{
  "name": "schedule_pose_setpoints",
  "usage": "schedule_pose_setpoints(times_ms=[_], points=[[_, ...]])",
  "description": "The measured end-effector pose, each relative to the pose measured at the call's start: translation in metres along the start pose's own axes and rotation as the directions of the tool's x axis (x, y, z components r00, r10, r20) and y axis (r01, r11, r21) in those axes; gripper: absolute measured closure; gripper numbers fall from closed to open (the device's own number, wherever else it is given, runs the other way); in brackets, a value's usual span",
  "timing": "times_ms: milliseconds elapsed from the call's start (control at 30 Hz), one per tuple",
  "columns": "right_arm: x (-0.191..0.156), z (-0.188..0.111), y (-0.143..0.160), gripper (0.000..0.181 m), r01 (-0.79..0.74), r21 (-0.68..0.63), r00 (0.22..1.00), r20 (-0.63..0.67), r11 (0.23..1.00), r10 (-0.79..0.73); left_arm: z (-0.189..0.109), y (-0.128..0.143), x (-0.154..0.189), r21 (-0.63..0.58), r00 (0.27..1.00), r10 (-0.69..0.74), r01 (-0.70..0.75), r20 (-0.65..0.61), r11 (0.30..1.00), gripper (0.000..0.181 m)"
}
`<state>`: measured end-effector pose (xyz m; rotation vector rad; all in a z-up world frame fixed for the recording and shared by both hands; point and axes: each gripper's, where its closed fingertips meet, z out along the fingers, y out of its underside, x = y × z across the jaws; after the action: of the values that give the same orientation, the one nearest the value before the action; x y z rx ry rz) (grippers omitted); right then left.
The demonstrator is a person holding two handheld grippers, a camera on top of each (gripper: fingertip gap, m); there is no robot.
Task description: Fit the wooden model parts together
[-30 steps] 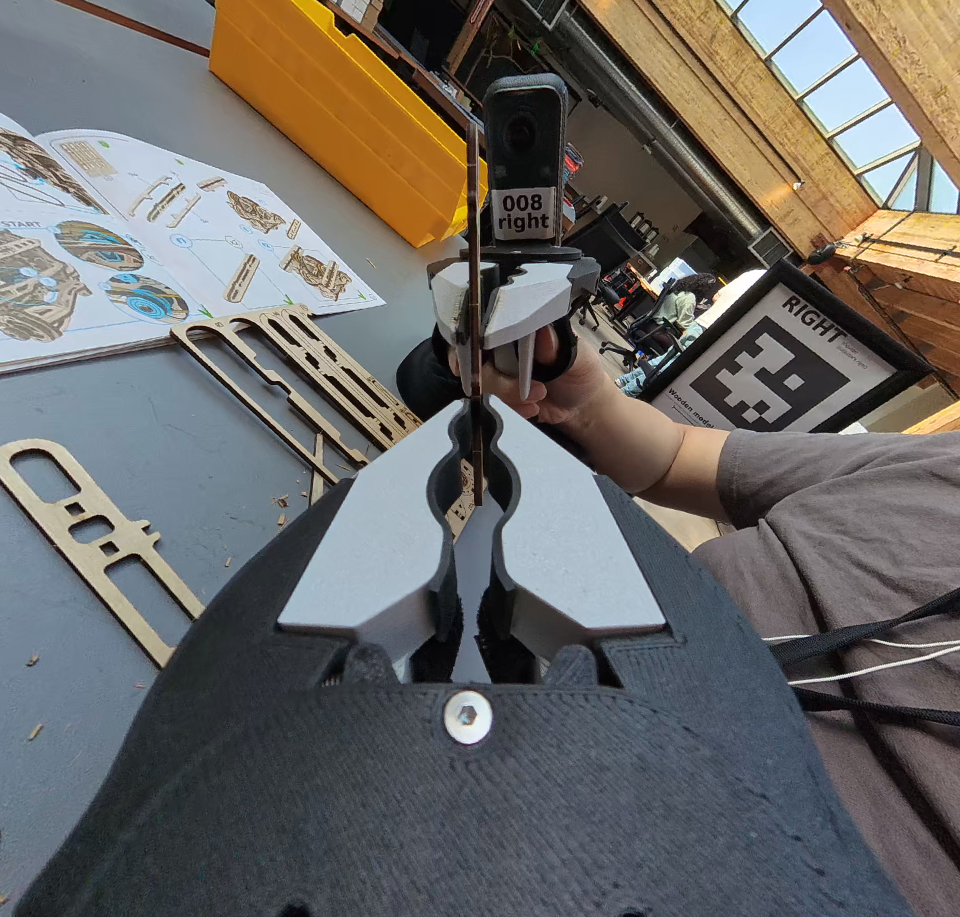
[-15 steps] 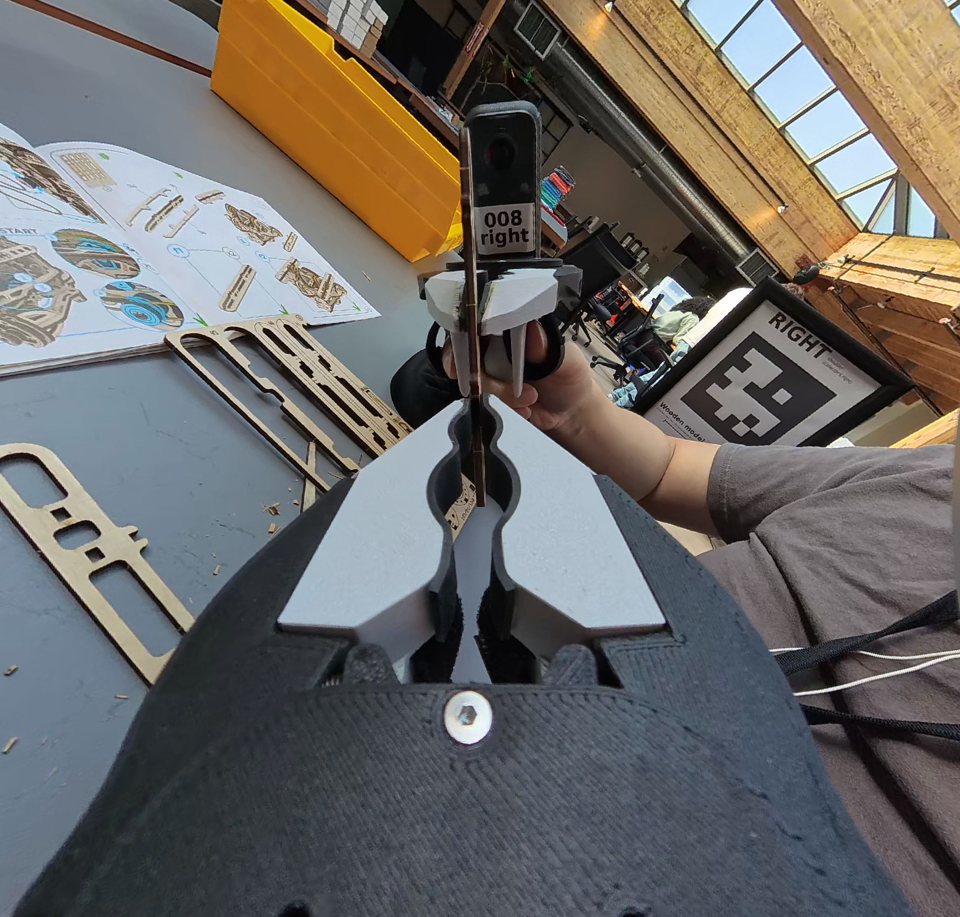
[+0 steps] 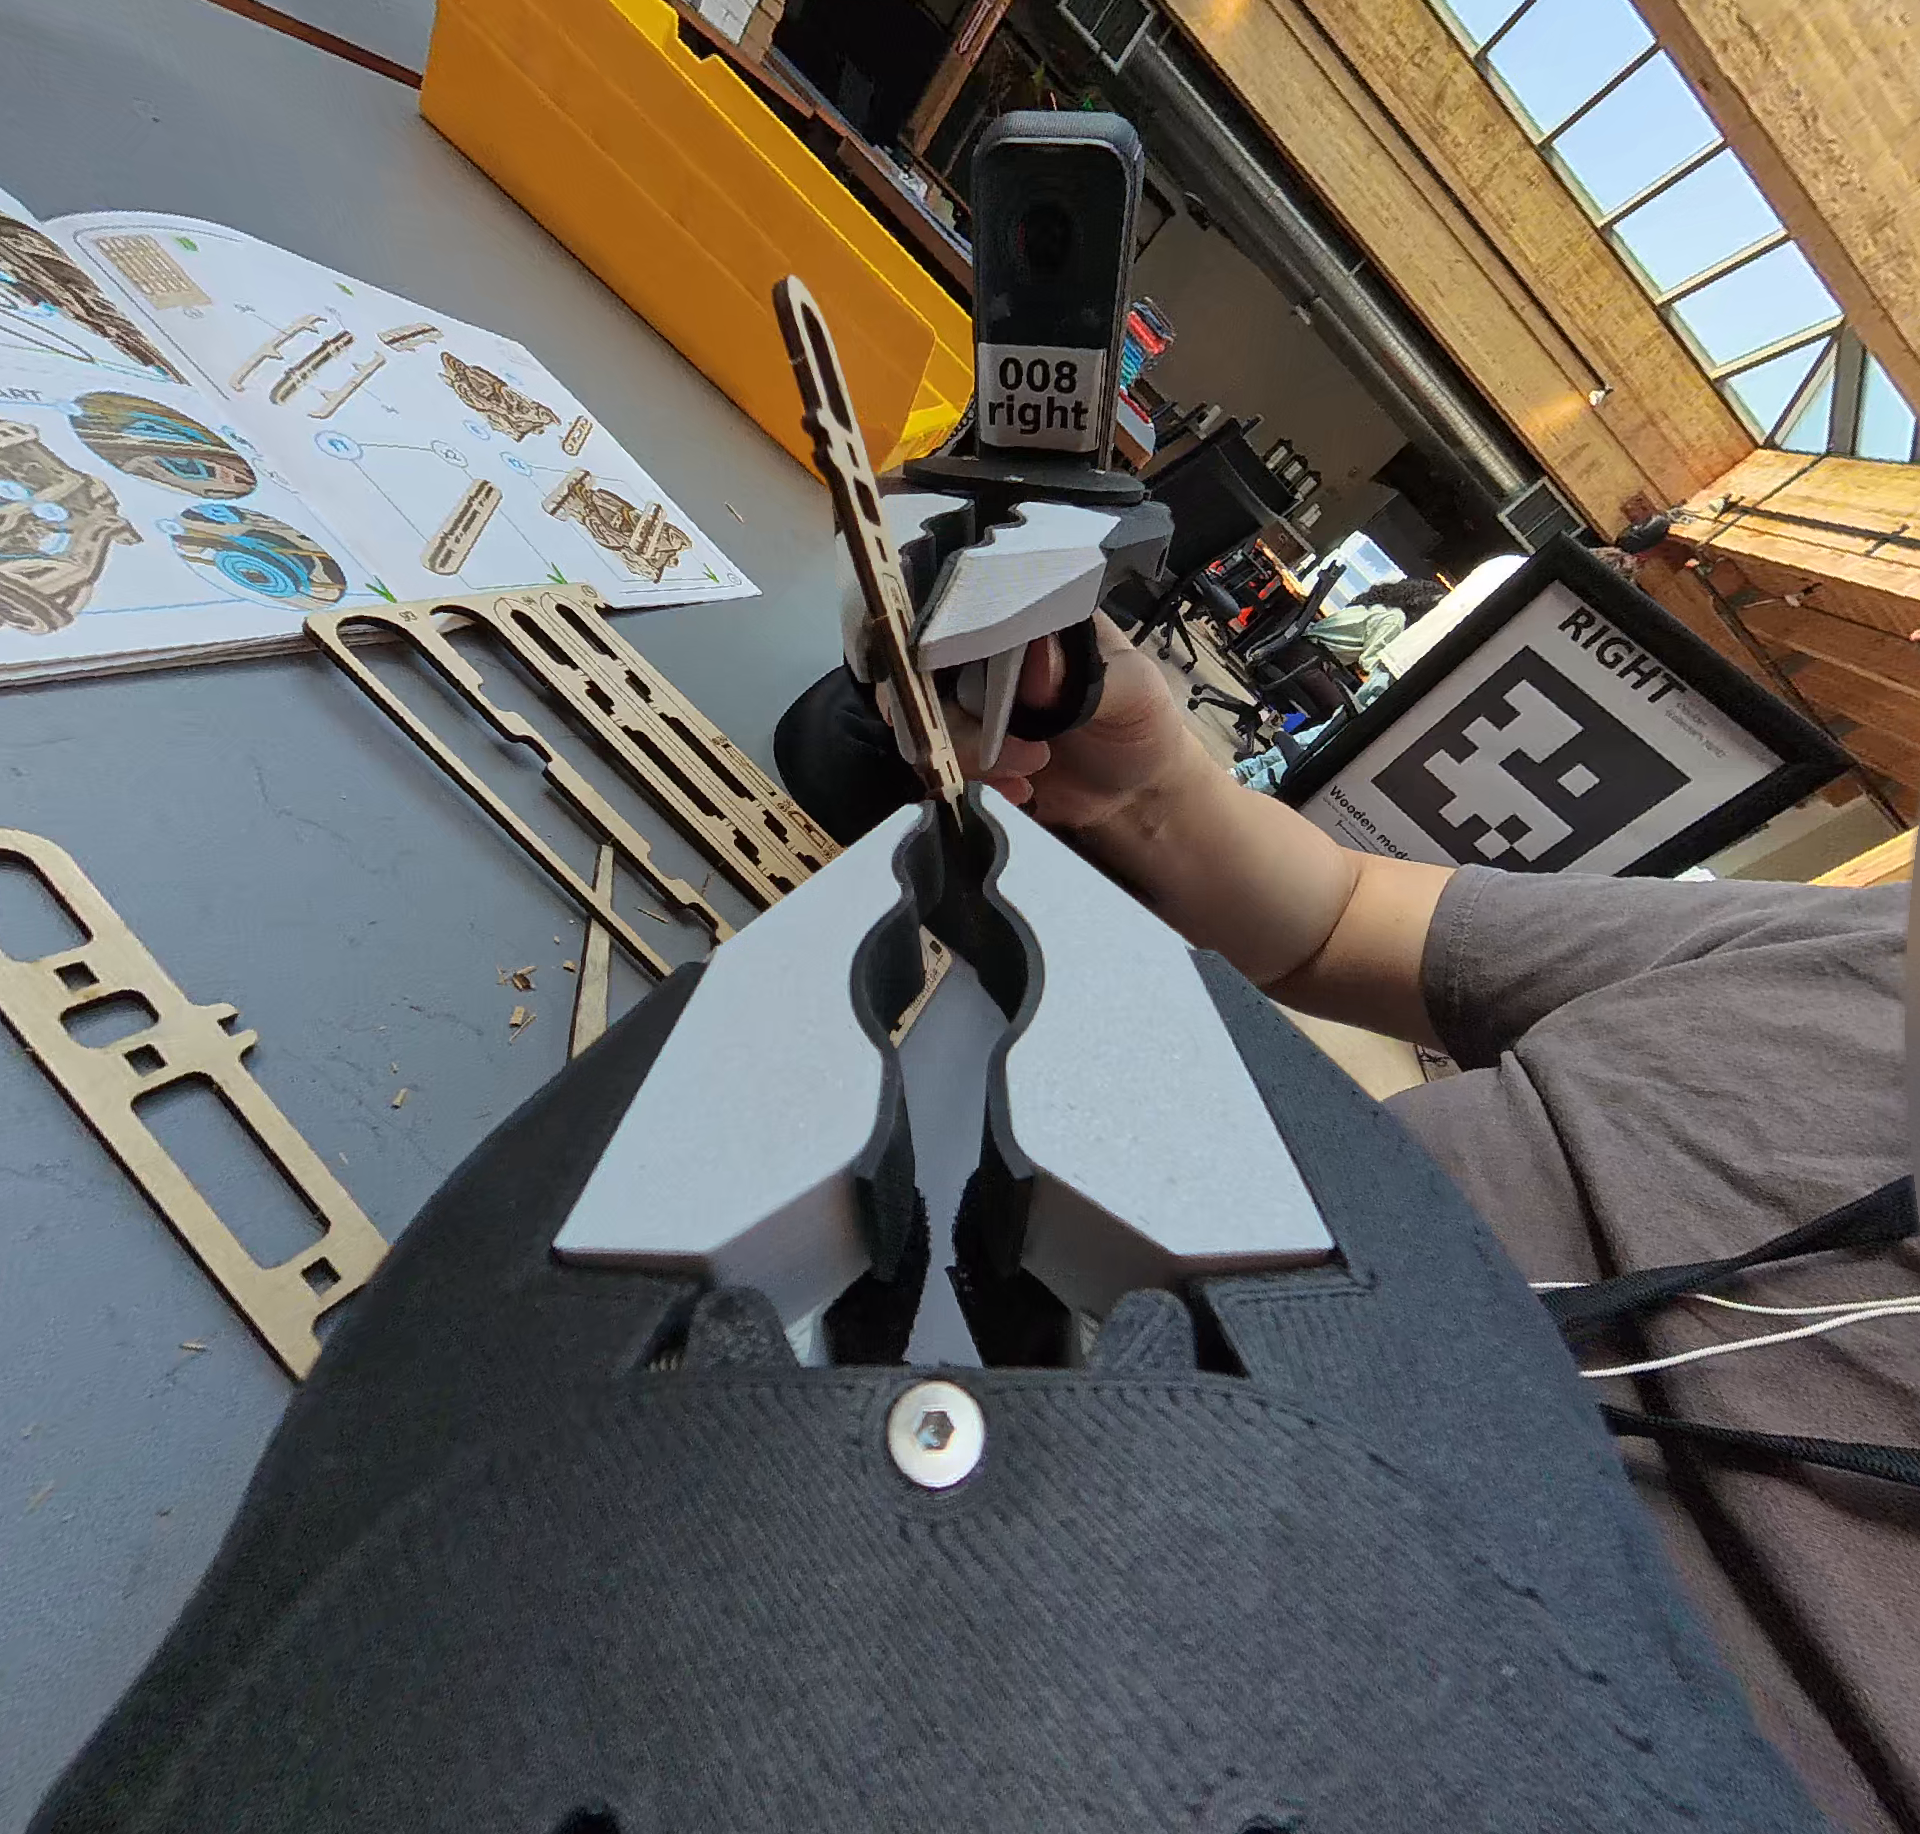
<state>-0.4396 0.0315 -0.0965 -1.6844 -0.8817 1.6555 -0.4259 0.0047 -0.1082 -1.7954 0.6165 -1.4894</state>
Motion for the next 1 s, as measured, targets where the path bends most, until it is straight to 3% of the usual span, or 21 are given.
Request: schedule_pose_setpoints(times_ms=[100,267,500,567,633,700,767,800,867,1000], points=[[0.001,0.001,0.001,0.179,0.013,-0.007,1.0,-0.015,1.0,-0.013,0.0,0.002,-0.003,-0.007,1.0,0.018,-0.018,0.023,1.0,0.181],[-0.009,-0.001,-0.014,0.181,-0.111,0.093,0.99,0.103,0.989,0.101,0.0,-0.008,-0.001,0.053,0.999,0.032,-0.032,0.005,0.998,0.181],[-0.011,-0.001,-0.021,0.181,-0.091,0.13,0.994,0.079,0.987,0.082,0.001,-0.008,0.0,0.056,0.997,0.073,-0.073,0.002,0.996,0.18],[-0.01,0.0,-0.012,0.181,-0.082,0.065,0.995,0.065,0.995,0.078,-0.001,-0.013,-0.002,0.059,0.996,0.091,-0.092,0.017,0.994,0.147],[-0.012,0.003,-0.002,0.181,-0.019,-0.007,0.999,0.038,1.0,0.019,-0.006,-0.03,-0.008,0.118,0.993,0.104,-0.111,0.064,0.987,0.139],[-0.011,0.007,0.008,0.181,0.05,-0.085,0.999,0.001,0.995,-0.05,-0.006,-0.038,-0.01,0.106,0.992,0.107,-0.114,0.071,0.988,0.142],[-0.013,0.011,0.016,0.181,0.081,-0.136,0.997,0.004,0.987,-0.082,-0.002,-0.036,-0.005,0.057,0.995,0.102,-0.103,0.013,0.993,0.16],[-0.012,0.011,0.02,0.181,0.085,-0.166,0.996,0.0,0.982,-0.086,0.0,-0.033,-0.001,0.021,0.995,0.098,-0.097,-0.024,0.995,0.177],[-0.013,0.011,0.026,0.18,0.081,-0.199,0.997,0.017,0.977,-0.08,0.001,-0.029,0.003,-0.016,0.994,0.083,-0.084,-0.072,0.996,0.181],[-0.014,0.007,0.005,0.176,-0.035,-0.069,0.998,0.058,0.997,0.039,-0.013,-0.048,0.001,0.164,0.998,0.053,-0.046,-0.037,0.985,0.181]])
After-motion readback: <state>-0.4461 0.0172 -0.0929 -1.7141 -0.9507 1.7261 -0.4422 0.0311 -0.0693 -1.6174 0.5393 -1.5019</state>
